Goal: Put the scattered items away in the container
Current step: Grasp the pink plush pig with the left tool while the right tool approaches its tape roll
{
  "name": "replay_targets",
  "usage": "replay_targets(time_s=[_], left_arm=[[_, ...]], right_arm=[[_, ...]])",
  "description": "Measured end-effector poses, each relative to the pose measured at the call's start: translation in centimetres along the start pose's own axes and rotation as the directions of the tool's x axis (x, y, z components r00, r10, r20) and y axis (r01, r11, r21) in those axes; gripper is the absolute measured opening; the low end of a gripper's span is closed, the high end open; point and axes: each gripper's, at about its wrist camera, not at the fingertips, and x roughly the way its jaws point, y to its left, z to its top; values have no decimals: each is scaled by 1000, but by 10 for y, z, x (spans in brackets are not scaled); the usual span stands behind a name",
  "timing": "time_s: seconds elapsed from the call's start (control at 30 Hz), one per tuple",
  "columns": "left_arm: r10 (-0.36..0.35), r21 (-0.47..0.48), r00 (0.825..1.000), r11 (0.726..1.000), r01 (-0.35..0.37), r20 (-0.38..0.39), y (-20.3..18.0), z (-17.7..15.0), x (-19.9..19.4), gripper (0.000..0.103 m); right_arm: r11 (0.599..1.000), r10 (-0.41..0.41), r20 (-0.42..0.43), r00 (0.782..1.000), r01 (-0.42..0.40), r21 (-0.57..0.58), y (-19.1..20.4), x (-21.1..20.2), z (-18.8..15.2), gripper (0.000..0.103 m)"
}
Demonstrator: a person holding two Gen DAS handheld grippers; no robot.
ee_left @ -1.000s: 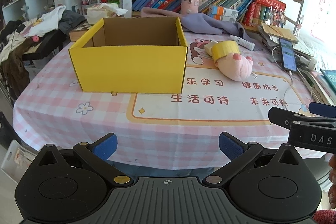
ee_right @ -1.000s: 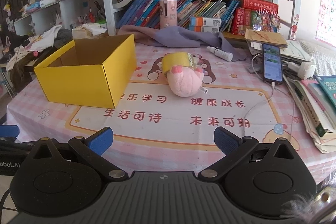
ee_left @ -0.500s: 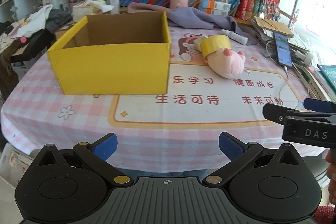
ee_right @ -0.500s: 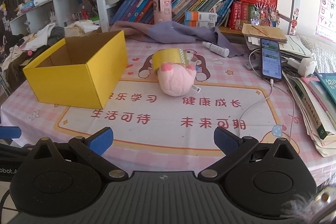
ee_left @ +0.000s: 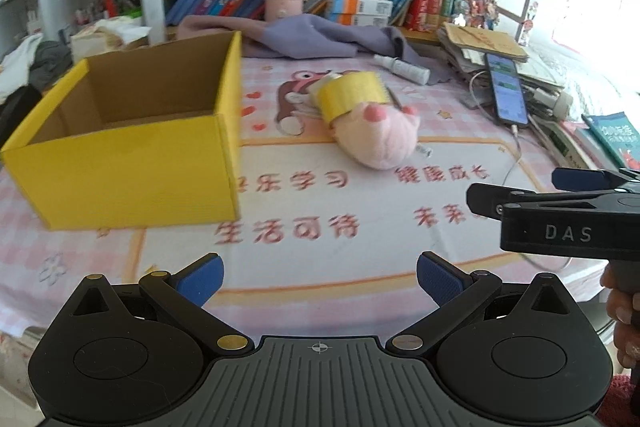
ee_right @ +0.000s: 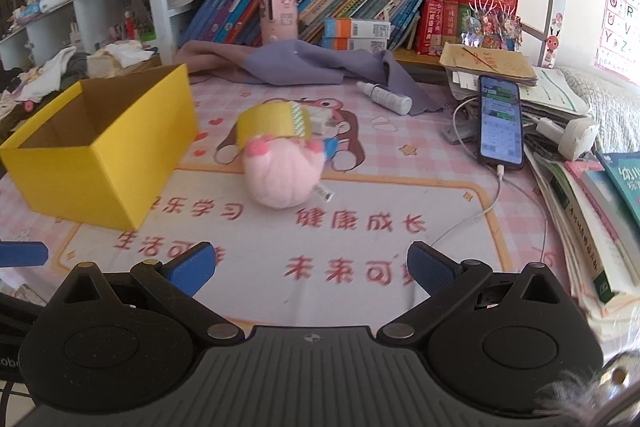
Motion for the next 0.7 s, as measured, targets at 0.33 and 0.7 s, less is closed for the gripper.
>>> replay_targets(time_s=[0.33, 0.7], left_arm=[[-33, -12, 999, 999, 33, 7, -37, 37, 43, 103], [33, -78, 999, 996, -33, 1, -67, 79, 90, 102]], right_arm=[[1000, 9, -1, 1000, -9, 3, -52, 37, 38, 103], [994, 107, 28, 994, -107, -30, -103, 80, 83, 103]])
